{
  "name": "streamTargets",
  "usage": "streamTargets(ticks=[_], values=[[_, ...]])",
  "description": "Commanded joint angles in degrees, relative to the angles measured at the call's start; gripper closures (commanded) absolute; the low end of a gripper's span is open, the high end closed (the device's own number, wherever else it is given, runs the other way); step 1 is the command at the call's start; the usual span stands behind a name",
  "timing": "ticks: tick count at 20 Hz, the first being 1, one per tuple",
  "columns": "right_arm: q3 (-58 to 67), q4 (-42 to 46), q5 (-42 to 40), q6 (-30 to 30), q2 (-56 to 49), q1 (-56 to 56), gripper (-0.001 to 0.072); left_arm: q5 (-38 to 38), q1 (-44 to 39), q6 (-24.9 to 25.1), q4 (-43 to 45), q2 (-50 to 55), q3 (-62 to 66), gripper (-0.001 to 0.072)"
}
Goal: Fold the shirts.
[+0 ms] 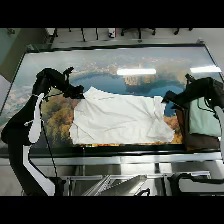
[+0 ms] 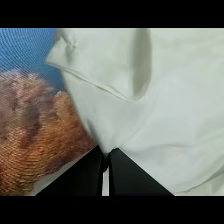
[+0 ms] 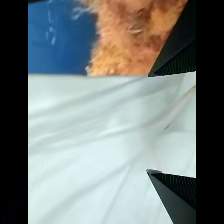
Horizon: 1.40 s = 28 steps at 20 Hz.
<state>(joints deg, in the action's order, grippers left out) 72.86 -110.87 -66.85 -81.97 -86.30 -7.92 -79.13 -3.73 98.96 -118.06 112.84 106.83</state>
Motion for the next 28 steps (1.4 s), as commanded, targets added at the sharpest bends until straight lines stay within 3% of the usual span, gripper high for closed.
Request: streamTargets(ticks=[1,2,4,7,12,19,20,21,22,24,28], values=[[7.6,-3.4,4.0,-0.8,-10.6,2.0,0.0075,-0.8,0.0,0.0,0.0,0.3,0.6,0.0694],[9.5,-3.4,4.1,-0.8,-12.9,2.1,0.0093,-0.8,0.0,0.0,0.0,0.3,0.6,0.0694],[13.1,-3.4,4.2,-1.7,-16.1,2.0,0.0340,-0.8,0.0,0.0,0.0,0.3,0.6,0.0694],[17.2,-2.8,4.0,-2.3,-18.0,1.9,0.0348,-1.0,0.0,0.0,0.0,0.3,0.6,0.0694],[20.5,9.9,-4.7,-1.4,-18.6,2.3,0.0344,-1.0,0.0,0.0,0.0,0.3,0.6,0.0694],[20.5,9.5,-5.6,-1.1,-22.5,6.0,0.0349,-0.6,0.0,0.0,0.0,0.3,0.6,0.0694],[20.5,9.1,-5.4,-1.1,-22.7,6.2,0.0372,-0.6,0.0,0.0,0.0,0.3,0.6,0.0694],[20.6,8.7,-5.1,-1.2,-22.6,6.2,0.0585,-0.6,0.0,0.0,0.0,0.3,0.6,0.0694],[21.1,8.1,-5.2,-1.2,-22.6,6.2,0.0697,-0.8,0.0,0.0,0.0,0.3,0.6,0.0694],[23.0,7.7,-5.7,-2.4,-21.2,6.1,0.0698,-1.6,0.3,0.0,0.2,0.3,0.6,0.0694],[24.5,10.8,-11.1,-3.8,-13.7,1.8,0.0698,-4.2,3.1,-4.7,7.6,0.0,0.6,0.0694]])
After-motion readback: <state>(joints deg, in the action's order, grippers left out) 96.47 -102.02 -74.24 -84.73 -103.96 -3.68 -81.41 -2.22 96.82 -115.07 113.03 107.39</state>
